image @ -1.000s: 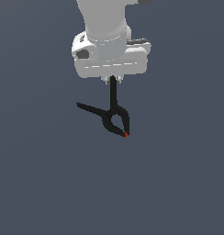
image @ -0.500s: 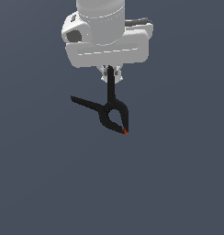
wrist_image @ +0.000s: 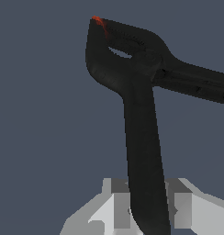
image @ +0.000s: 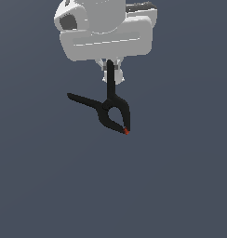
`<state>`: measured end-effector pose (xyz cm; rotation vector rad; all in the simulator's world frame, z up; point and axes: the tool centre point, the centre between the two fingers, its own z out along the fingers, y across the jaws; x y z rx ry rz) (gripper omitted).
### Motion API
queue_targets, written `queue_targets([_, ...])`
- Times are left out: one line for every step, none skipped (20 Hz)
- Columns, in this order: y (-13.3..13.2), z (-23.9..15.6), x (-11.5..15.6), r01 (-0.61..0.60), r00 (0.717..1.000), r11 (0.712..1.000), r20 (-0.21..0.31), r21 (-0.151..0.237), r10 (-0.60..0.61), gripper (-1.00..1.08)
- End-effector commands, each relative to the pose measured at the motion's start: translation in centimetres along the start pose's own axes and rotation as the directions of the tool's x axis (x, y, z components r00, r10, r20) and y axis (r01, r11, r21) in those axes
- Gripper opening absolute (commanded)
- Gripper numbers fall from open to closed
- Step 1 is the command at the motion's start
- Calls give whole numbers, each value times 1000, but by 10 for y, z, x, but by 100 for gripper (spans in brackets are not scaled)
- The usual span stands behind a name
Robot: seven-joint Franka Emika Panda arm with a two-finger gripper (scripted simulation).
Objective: Pick up the object and move it to a goal position.
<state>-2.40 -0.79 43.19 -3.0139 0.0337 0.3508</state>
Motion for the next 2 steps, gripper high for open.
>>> queue_targets([0,-4,0,0,1000,1000,-4,0,0,-100])
queue_targets([0,-4,0,0,1000,1000,-4,0,0,-100])
